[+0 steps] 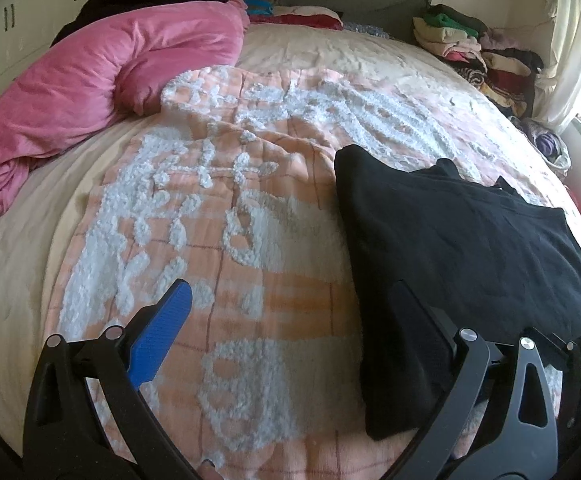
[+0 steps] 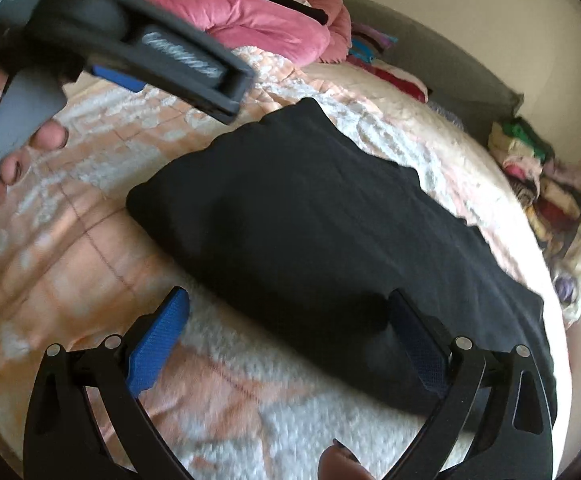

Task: Fold small clothes
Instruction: 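Grasp the sweatshirt end with both grippers and lift it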

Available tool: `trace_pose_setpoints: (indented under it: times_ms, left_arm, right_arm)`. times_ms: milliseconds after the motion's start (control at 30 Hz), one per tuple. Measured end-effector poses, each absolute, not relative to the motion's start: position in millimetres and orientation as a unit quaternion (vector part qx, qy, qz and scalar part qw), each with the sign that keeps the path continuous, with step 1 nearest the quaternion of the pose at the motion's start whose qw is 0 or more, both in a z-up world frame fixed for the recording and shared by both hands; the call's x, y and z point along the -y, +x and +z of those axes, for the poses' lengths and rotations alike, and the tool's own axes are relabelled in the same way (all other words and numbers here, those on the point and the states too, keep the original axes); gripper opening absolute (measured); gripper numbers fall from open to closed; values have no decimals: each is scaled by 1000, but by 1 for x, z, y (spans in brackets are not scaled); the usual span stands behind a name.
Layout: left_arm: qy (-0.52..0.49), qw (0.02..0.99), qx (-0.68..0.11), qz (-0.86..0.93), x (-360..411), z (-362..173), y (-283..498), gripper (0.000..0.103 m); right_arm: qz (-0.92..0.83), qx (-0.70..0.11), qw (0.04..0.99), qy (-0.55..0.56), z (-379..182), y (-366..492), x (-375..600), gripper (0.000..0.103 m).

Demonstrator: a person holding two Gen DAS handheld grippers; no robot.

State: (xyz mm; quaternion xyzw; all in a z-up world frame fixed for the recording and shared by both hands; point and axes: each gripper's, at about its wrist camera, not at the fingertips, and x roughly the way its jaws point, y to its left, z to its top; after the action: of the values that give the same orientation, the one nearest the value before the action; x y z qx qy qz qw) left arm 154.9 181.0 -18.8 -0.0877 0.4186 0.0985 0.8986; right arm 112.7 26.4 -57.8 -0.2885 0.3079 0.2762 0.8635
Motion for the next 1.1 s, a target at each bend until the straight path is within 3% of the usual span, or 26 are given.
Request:
trace_pose_setpoints:
  times_ms: [367, 400, 433, 633, 900, 933, 1000, 1100]
  left_arm:
    - [-120, 885, -443, 76, -183, -32, 196, 93]
    - [-126, 883, -447, 73, -183, -35, 200, 93]
    - [-130, 881, -450, 70, -182, -37, 204, 93]
    - [-161, 867, -469, 50, -180, -44, 219, 93]
    - [-175, 870, -461, 10, -153, -26, 232, 92]
    - [-174, 872, -458, 4, -148, -21, 234, 88]
    - [-173, 875, -453, -13, -135, -13, 237, 60]
    - [-159, 880, -446, -32, -111, 1, 238, 36]
  right_arm:
    - [249, -273, 871, -323, -65, 138, -51, 97]
    - [248, -266, 874, -323, -65, 138, -50, 94]
    - [251, -261, 875, -320, -64, 137, -49, 76]
    - [284, -213, 889, -289, -43, 116, -30, 26]
    - [281, -198, 913, -221, -18, 109, 4, 17]
    - [279, -196, 916, -211, -14, 107, 9, 17]
    - [271, -192, 924, -191, -7, 107, 21, 16]
    - [261, -188, 931, -171, 0, 105, 36, 15]
